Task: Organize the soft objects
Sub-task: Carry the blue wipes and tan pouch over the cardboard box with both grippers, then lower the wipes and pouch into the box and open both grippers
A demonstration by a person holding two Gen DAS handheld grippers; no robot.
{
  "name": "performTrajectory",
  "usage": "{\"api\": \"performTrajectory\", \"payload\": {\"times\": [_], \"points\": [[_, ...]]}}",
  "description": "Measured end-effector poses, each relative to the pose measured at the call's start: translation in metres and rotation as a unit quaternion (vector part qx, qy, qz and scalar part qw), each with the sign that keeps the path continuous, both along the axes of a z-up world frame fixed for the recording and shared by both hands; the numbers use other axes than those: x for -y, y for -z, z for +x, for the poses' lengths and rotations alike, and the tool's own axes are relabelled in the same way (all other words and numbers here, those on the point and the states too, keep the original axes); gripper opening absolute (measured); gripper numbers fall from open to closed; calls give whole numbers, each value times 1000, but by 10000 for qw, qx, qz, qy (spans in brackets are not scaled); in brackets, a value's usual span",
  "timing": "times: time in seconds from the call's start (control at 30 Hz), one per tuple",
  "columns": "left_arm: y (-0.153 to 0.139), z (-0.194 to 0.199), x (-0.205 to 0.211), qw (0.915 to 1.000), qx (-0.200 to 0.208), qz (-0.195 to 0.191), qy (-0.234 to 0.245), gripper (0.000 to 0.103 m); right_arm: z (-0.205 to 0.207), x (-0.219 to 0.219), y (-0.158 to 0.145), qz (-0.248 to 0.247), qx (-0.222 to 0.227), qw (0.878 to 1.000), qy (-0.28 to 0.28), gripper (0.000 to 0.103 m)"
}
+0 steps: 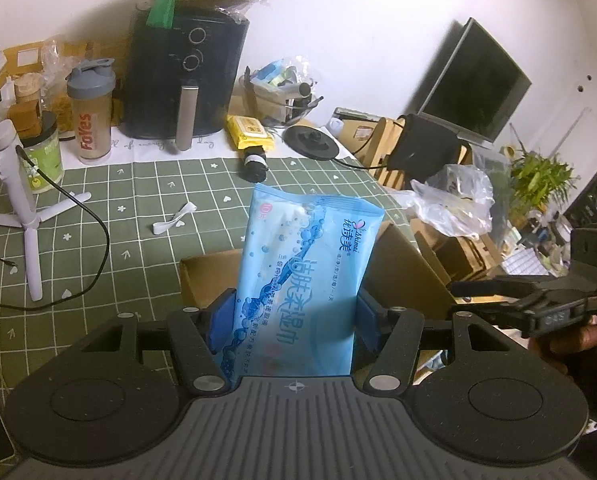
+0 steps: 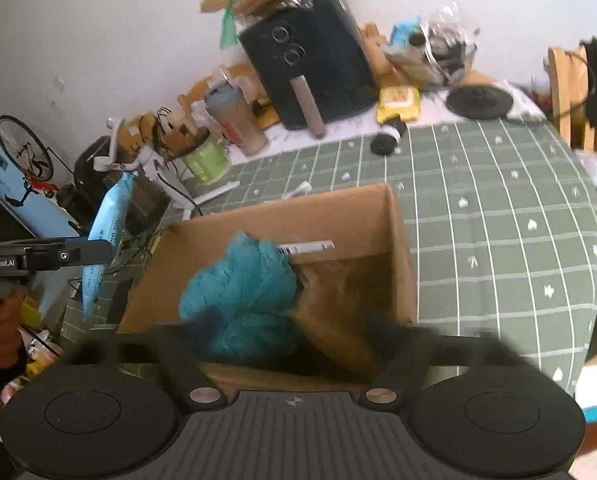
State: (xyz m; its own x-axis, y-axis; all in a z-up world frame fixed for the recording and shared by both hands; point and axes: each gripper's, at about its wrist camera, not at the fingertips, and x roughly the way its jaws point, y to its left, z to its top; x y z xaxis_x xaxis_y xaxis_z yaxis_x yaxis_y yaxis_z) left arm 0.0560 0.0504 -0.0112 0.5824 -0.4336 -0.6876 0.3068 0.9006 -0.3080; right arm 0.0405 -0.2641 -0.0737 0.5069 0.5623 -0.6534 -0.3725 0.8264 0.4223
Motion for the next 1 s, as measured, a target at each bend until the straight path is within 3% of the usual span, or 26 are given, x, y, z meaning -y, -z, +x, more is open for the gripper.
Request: {"api": "performTrajectory", "payload": {"times": [0.2,0.7,0.77,0.9,1.0], "points": [[0,2,7,9999,-26,-45,88,60,-5,-1,-2,-331,113,9994,-23,103],[2,28,58,9958,-113,-309,859,61,-26,17,-1,-412,17,9984,393,103],[-2,33,66,9950,-20,-348,937,64,-27,20,-2,-411,12,9981,467,103],[-5,34,70,9937,97,-460,1013,81,-30,24,-3,-409,26,9977,542,103],[-2,32,68,9941,52,-329,1029,81,-32,24,-3,-427,20,9976,540,103]]}}
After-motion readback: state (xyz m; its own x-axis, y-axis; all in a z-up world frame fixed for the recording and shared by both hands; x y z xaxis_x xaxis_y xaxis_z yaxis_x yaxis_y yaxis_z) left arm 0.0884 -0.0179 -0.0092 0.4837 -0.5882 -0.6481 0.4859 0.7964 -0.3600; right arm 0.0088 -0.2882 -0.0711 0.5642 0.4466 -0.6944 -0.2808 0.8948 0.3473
